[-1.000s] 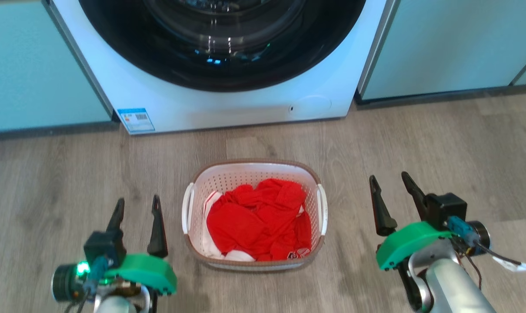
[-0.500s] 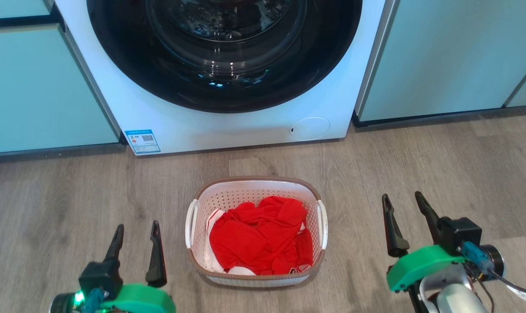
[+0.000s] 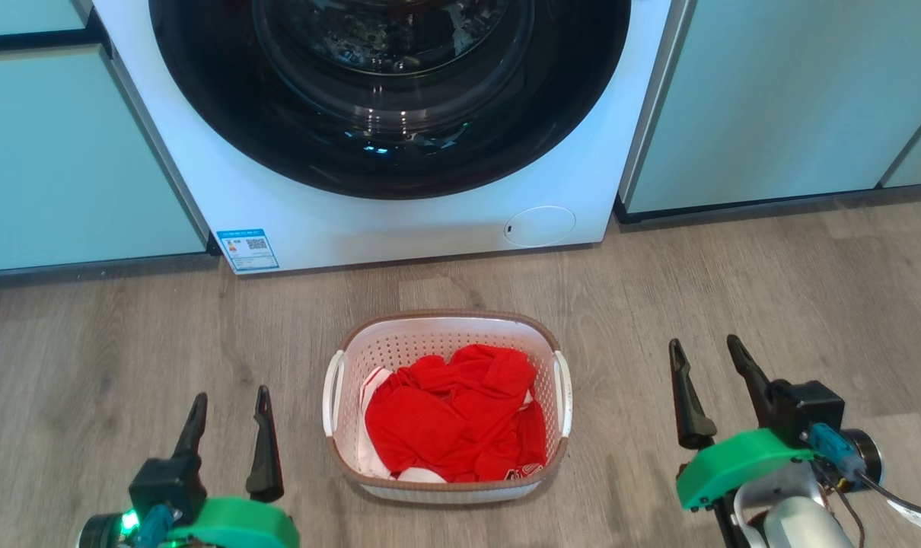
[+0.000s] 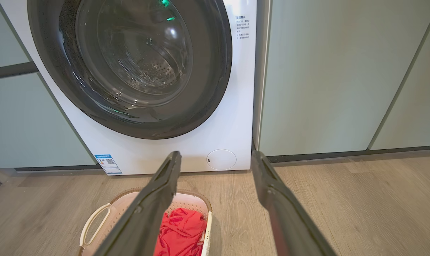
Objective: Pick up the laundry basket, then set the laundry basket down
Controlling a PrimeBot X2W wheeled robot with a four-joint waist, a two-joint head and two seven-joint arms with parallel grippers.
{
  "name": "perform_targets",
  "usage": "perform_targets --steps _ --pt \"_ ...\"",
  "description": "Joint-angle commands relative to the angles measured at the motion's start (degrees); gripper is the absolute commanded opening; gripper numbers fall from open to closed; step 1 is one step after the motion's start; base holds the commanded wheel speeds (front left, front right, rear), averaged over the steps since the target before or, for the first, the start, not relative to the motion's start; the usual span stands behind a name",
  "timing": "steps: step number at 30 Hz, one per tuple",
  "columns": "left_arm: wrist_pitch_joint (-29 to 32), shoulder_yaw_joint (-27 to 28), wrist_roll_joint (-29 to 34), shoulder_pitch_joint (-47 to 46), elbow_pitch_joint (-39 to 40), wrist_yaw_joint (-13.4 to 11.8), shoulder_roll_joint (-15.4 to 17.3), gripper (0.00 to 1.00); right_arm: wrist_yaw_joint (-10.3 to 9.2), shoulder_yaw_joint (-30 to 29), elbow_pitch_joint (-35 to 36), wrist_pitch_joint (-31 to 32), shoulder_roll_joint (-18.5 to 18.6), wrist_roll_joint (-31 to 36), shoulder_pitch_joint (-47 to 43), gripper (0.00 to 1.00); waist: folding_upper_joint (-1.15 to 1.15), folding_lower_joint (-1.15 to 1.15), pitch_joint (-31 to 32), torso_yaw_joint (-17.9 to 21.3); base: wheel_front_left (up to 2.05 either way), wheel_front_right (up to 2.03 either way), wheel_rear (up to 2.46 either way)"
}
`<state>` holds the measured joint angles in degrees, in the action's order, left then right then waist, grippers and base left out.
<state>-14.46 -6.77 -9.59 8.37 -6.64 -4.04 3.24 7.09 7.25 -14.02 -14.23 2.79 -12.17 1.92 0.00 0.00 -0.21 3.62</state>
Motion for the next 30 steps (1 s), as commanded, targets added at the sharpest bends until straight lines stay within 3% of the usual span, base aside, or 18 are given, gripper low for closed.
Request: perform_targets --steps 1,10,11,17,30 --pt "-0.5 2.2 0.8 -2.0 1.7 0.1 -0.3 1.00 0.40 1.0 1.9 -0.8 0.1 -0.1 1.0 1.00 0.00 0.00 0.0 0.1 0.00 0.00 0.00" --pt "-0.5 2.4 -0.1 -2.1 1.9 0.0 -0.3 1.00 0.40 0.7 1.7 -0.8 0.1 -0.1 1.2 1.00 0.00 0.00 -0.3 0.2 0.00 0.00 0.00" --pt "0.0 0.2 0.3 0.0 0.2 0.0 0.0 0.00 0.00 -0.3 0.0 0.0 0.0 0.0 0.0 0.00 0.00 -0.01 -0.4 0.2 0.00 0.00 0.00" --pt "0.3 -0.1 0.1 0.7 -4.1 0.0 -0.1 0.00 0.00 0.1 -4.1 0.2 -0.4 -0.2 -1.1 0.00 0.00 -0.01 -0.4 0.2 0.00 0.00 0.00" --pt "2.1 0.8 -8.9 -0.9 -4.5 1.2 0.2 0.00 0.04 -0.7 -3.7 1.8 0.1 -9.1 -0.6 0.00 0.00 -0.01 -0.3 -0.2 0.00 0.00 0.00"
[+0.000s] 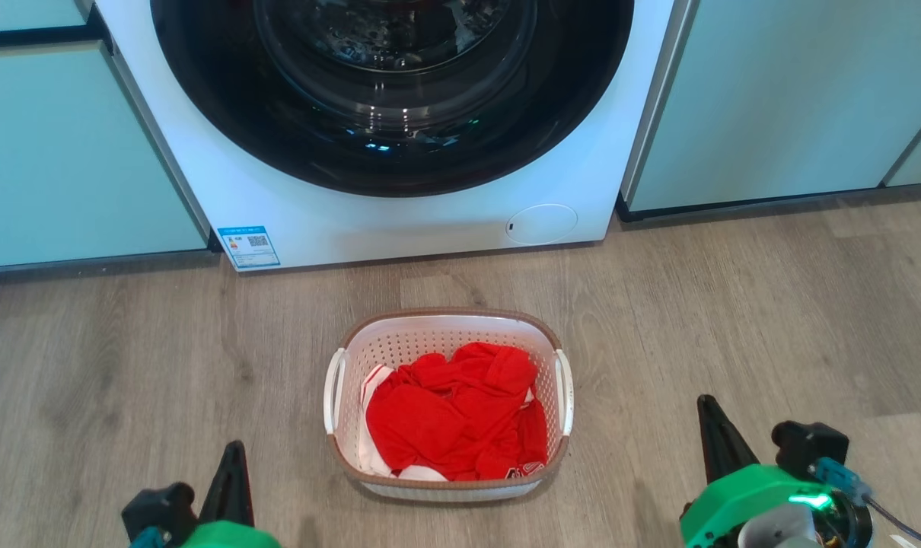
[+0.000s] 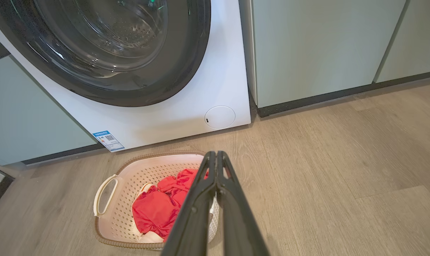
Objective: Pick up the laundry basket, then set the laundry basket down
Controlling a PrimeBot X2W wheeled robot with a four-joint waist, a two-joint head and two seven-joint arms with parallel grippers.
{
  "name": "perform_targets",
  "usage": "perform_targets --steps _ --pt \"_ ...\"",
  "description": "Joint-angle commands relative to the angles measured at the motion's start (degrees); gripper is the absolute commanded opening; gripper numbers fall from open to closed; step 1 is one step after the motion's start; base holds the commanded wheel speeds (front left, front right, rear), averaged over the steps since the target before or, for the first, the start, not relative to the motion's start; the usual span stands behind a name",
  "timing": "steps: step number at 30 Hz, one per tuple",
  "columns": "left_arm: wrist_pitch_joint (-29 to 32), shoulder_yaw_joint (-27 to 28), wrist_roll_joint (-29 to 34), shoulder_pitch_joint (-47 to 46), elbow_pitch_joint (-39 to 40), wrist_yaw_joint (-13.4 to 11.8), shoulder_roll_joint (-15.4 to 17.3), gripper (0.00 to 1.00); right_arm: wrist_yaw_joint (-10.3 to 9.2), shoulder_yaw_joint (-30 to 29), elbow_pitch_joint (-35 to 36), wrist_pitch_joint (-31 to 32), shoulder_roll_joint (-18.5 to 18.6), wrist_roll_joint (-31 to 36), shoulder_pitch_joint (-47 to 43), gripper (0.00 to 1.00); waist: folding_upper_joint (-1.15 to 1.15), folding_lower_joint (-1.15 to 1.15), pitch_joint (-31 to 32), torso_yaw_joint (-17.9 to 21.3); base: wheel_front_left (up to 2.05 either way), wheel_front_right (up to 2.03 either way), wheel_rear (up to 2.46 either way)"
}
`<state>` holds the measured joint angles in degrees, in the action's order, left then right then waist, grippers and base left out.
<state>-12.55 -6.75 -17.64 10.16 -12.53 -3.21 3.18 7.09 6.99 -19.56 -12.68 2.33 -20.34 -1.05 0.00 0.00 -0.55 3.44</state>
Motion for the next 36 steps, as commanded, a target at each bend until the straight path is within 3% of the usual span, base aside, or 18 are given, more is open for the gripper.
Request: perform_targets --steps 1,36 --pt "0.4 0.9 -1.6 -2.8 1.4 0.5 0.3 0.00 0.05 -0.5 1.9 0.3 0.6 -1.6 2.4 0.00 0.00 0.00 0.0 0.0 0.00 0.00 0.00" --pt "5.6 3.9 -25.3 -7.0 0.5 3.7 0.7 0.00 0.16 -3.4 3.1 5.3 1.5 -24.8 3.8 0.00 0.00 0.00 0.1 -1.1 0.00 0.00 0.00"
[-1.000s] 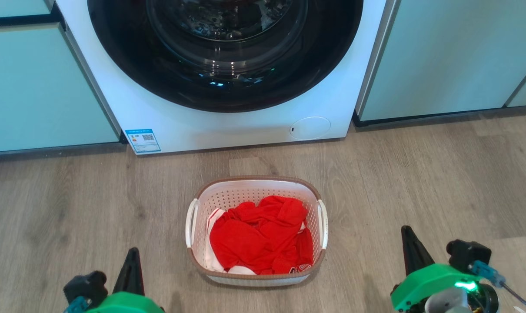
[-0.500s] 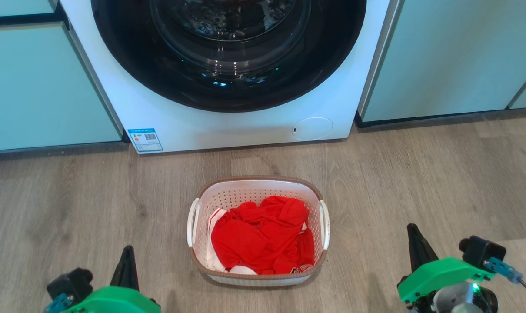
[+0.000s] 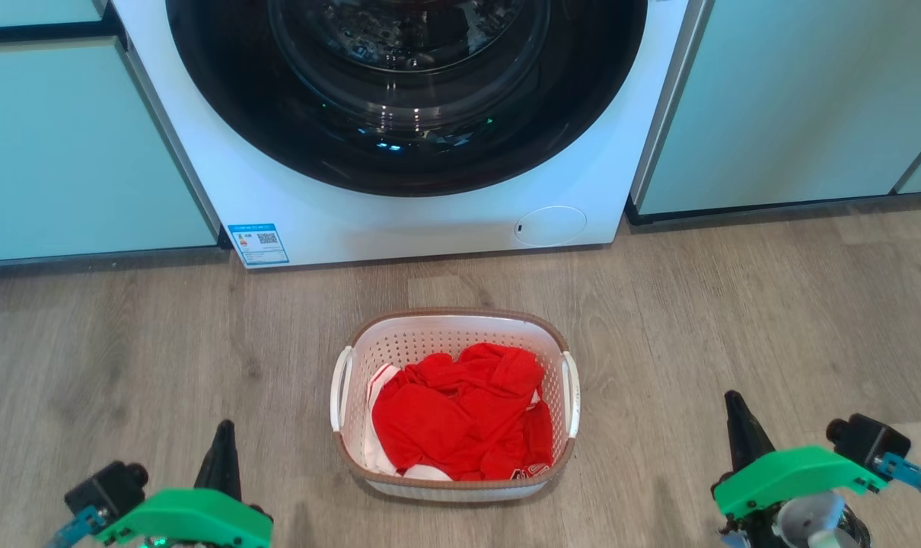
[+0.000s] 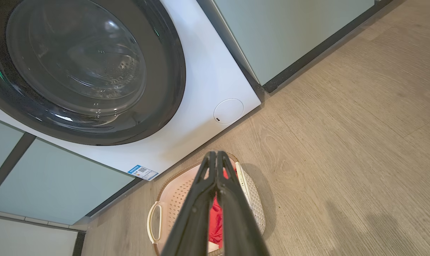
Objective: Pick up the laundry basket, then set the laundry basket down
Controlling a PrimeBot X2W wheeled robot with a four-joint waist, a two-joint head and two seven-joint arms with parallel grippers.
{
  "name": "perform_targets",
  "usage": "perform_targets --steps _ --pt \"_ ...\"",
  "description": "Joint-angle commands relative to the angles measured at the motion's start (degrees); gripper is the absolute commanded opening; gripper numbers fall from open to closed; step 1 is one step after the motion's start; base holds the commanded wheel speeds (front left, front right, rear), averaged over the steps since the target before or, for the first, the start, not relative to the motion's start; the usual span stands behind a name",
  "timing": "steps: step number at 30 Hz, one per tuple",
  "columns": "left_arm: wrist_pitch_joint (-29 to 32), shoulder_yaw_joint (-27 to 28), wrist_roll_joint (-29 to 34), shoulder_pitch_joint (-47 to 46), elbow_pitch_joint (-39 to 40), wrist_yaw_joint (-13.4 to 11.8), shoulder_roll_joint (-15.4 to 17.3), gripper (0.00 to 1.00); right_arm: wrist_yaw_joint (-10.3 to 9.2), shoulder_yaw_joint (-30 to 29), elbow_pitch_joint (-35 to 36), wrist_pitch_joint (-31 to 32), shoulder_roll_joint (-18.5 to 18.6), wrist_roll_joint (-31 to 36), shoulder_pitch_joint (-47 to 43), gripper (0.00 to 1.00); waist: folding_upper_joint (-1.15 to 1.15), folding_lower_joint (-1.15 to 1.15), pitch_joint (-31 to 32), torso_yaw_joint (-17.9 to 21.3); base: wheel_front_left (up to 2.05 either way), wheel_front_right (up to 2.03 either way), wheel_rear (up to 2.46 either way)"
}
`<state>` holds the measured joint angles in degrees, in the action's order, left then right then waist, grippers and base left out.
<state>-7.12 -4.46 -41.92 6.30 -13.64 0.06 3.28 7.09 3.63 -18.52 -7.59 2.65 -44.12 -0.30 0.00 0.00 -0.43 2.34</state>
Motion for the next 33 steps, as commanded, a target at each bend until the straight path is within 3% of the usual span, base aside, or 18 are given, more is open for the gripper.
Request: perform_targets --steps 1,33 --pt "0.3 1.7 -1.7 -3.3 1.6 0.5 0.6 0.00 0.16 -0.1 2.1 0.4 1.2 -1.7 3.1 0.00 0.00 0.00 0.0 0.0 0.00 0.00 0.00" --pt "5.5 5.0 -23.0 -7.2 0.8 3.5 0.7 0.00 0.26 -3.4 3.2 5.4 1.5 -22.4 4.5 0.00 0.00 0.00 0.1 -1.0 0.00 0.00 0.00"
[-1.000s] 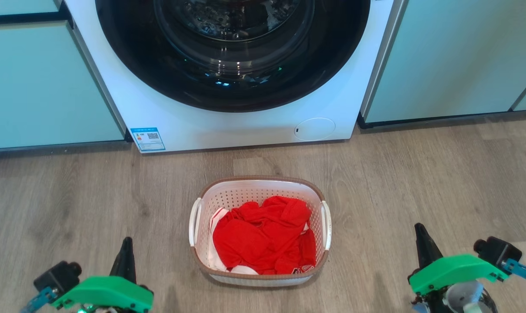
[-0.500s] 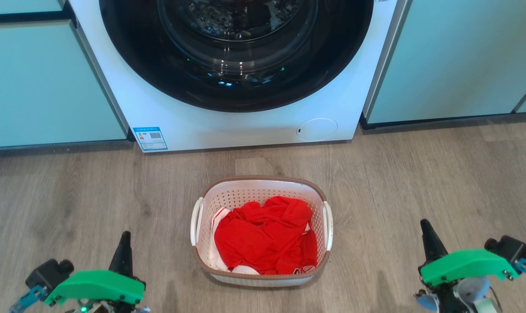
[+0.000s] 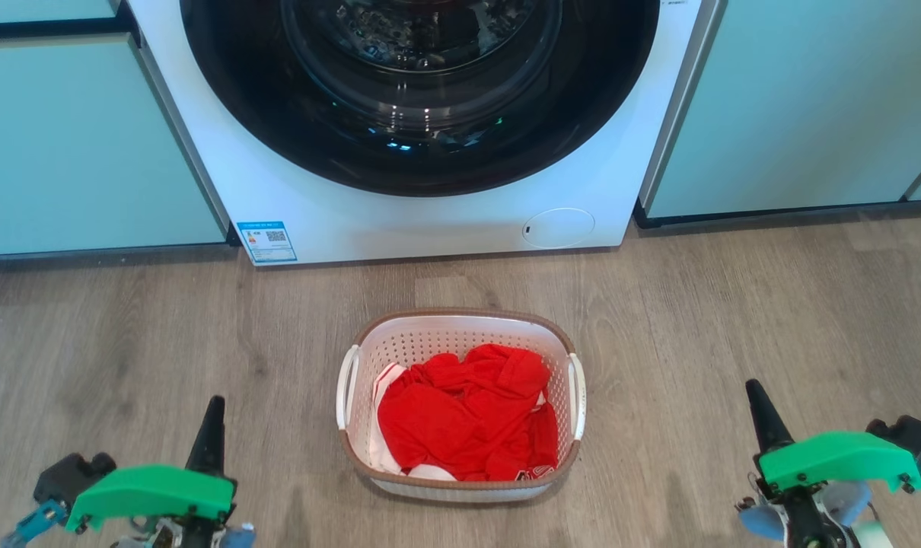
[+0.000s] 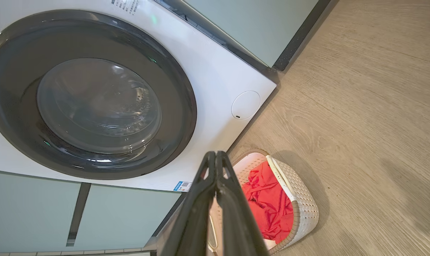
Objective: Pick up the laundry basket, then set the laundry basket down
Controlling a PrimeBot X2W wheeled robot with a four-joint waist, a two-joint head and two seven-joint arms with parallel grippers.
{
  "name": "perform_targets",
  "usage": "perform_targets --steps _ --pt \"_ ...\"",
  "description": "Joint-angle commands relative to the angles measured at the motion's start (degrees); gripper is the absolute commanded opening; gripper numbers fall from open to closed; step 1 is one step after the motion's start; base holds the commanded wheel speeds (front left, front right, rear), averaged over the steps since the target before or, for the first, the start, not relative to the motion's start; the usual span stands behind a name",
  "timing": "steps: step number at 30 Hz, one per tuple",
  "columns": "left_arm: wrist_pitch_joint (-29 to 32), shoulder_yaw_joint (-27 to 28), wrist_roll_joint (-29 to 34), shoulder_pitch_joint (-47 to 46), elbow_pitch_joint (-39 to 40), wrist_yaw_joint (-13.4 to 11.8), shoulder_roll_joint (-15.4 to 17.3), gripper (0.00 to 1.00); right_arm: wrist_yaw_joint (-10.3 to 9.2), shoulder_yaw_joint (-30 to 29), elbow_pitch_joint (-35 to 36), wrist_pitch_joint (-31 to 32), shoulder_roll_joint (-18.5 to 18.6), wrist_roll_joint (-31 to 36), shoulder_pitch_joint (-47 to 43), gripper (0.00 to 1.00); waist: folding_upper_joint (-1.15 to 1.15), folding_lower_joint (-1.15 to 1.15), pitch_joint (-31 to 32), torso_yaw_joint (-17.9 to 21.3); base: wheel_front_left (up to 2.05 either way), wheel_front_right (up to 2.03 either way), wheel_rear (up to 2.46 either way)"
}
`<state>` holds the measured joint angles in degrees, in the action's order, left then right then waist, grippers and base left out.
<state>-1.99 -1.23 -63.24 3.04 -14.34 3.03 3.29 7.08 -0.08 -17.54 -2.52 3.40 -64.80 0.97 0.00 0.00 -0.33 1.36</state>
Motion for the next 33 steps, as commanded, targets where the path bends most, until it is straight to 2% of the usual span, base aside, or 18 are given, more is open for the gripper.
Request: perform_targets --steps 1,33 --pt "0.5 1.9 -2.4 -4.0 1.4 0.6 0.7 0.00 0.28 0.2 2.2 0.5 0.7 -2.3 3.2 0.00 0.00 0.00 0.0 -0.1 0.00 0.00 0.00" --pt "5.7 5.3 -22.8 -7.8 0.6 3.5 0.5 0.00 0.37 -3.3 3.3 5.7 0.8 -22.1 4.6 0.00 0.00 0.00 0.1 -1.0 0.00 0.00 0.00"
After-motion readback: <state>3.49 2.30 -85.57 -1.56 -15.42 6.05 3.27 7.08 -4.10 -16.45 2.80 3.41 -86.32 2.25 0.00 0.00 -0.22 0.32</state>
